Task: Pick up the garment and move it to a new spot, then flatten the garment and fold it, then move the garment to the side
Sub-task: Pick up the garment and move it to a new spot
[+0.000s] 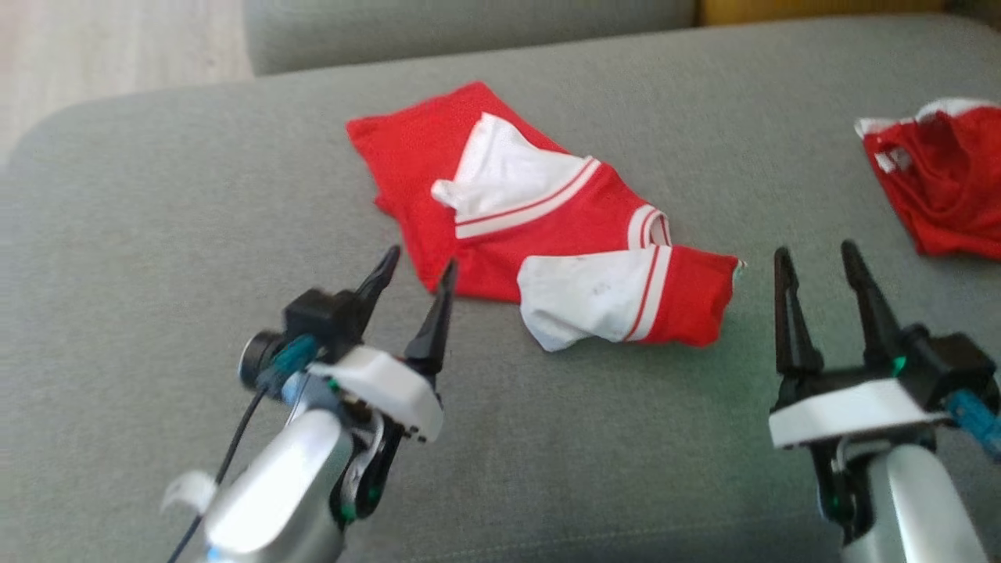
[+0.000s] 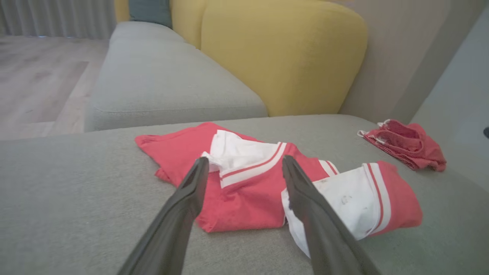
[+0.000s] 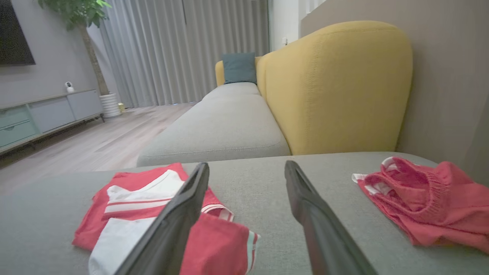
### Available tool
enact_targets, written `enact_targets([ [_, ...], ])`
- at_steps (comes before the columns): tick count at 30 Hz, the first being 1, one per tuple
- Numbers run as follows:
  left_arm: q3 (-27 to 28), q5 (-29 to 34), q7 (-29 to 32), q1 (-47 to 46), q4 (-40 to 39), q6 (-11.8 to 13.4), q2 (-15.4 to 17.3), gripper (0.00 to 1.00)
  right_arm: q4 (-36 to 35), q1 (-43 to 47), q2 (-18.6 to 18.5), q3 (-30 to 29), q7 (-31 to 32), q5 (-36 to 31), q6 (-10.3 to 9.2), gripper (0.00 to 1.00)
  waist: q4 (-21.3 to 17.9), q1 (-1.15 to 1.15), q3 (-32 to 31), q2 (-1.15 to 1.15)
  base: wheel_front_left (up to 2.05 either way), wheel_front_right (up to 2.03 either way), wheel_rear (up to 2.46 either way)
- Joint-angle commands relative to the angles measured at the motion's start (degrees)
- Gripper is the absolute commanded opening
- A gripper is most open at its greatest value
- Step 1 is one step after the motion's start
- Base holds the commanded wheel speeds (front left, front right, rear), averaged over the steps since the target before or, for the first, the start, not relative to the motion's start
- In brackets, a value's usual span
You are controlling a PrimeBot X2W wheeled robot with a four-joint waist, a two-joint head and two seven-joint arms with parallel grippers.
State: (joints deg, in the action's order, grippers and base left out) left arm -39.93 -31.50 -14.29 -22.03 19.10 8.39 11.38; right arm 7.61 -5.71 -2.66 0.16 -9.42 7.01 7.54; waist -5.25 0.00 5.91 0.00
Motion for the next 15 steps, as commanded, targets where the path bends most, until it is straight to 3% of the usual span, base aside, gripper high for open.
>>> enact_targets([
  [1, 2.7, -0.1, -0.6, -0.6, -2.6, 0.6, 1.4, 1.00, -1.9, -0.1, -0.2, 1.6, 0.2, -0.2, -0.05, 1.00, 1.4, 0.00, -1.4, 0.00, 0.00, 0.00, 0.00],
  [7, 9.0, 1.6, -0.7, 9.5, -11.1, 4.5, 2.3, 1.00, -1.8, 3.1, -0.2, 2.5, 1.1, -0.2, -0.05, 1.00, 4.5, 0.00, -4.3, 0.00, 0.00, 0.00, 0.00],
  [15, 15.5, 5.4, -0.7, 18.8, -17.0, 6.7, 2.9, 1.00, -1.4, 6.8, -0.2, 3.1, 0.8, 1.5, -0.05, 1.00, 7.1, 0.00, -6.6, 0.00, 0.00, 0.00, 0.00],
])
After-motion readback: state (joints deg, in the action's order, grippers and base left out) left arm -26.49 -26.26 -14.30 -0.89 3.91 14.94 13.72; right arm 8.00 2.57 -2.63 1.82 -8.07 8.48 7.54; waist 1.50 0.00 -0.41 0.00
